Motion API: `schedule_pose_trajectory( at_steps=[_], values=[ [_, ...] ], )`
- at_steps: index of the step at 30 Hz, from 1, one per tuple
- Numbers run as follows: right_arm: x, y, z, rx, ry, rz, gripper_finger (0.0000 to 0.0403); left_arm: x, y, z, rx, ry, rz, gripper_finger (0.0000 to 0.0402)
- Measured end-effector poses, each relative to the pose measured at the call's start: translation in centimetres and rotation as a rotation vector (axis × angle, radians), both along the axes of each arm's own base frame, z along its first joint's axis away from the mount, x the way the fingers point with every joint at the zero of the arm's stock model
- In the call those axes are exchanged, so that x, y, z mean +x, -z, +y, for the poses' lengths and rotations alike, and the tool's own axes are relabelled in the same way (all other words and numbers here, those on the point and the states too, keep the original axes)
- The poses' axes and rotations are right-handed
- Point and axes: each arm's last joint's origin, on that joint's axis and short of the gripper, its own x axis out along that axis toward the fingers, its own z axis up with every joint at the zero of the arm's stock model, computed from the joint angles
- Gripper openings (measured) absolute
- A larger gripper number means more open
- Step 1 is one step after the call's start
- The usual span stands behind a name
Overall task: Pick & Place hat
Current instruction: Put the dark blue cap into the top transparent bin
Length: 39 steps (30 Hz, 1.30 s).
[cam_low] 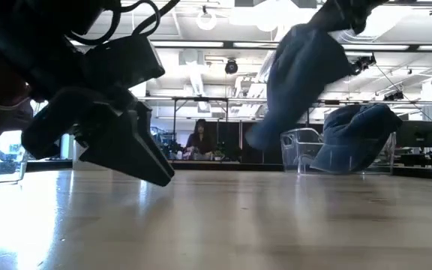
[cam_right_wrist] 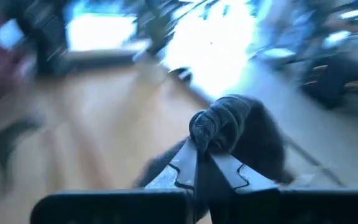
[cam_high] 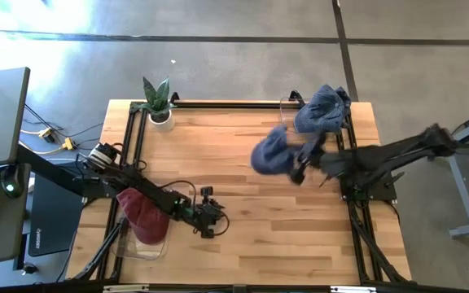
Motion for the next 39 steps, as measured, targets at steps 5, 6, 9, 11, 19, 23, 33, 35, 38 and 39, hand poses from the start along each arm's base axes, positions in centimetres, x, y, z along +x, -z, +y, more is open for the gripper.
schedule_pose_trajectory(
  at_steps=[5, 6, 9, 11, 19, 23, 33, 35, 38, 39],
  values=[
    [-4.2, -3.1, -2.9, -0.070, 0.198, -0.202, 0.0007, 0.0, 0.3, 0.0, 0.007, 0.000, 0.011, 0.0111],
    [-4.8, -3.4, -3.4, -0.088, 0.217, -0.213, 0.0005, 0.0, 0.4, 0.0, 0.012, -0.002, 0.016, 0.0111],
    [-6.0, -3.9, -4.5, -0.140, 0.263, -0.203, 0.0006, 0.0, 0.4, 0.1, 0.033, -0.003, 0.012, 0.0111],
    [-6.4, -4.1, -5.2, -0.170, 0.303, -0.190, 0.0010, 0.0, 0.4, 0.1, 0.035, -0.004, 0.013, 0.0111],
    [-6.1, -3.8, -8.4, -0.197, 0.306, -0.114, 0.0006, 0.0, 0.4, 0.1, 0.037, -0.009, 0.007, 0.0111],
    [-5.4, -3.1, -10.2, -0.163, 0.270, -0.077, 0.0010, 0.0, 0.4, 0.1, 0.044, -0.017, 0.003, 0.0111],
    [-4.9, -0.9, -14.6, -0.084, 0.306, 0.070, 0.0012, 0.0, 0.4, 0.1, 0.044, -0.017, 0.004, 0.0111],
    [-5.1, -0.5, -15.3, -0.064, 0.326, 0.096, 0.0012, 0.0, 0.4, 0.1, 0.045, -0.017, 0.006, 0.0111],
    [-5.5, 0.3, -16.1, -0.026, 0.344, 0.150, 0.0008, 0.0, 0.4, 0.1, 0.047, -0.017, 0.009, 0.0111],
    [-5.6, 0.5, -16.3, -0.014, 0.352, 0.171, 0.0007, 0.0, 0.4, 0.1, 0.046, -0.017, 0.009, 0.0111]
  ],
)
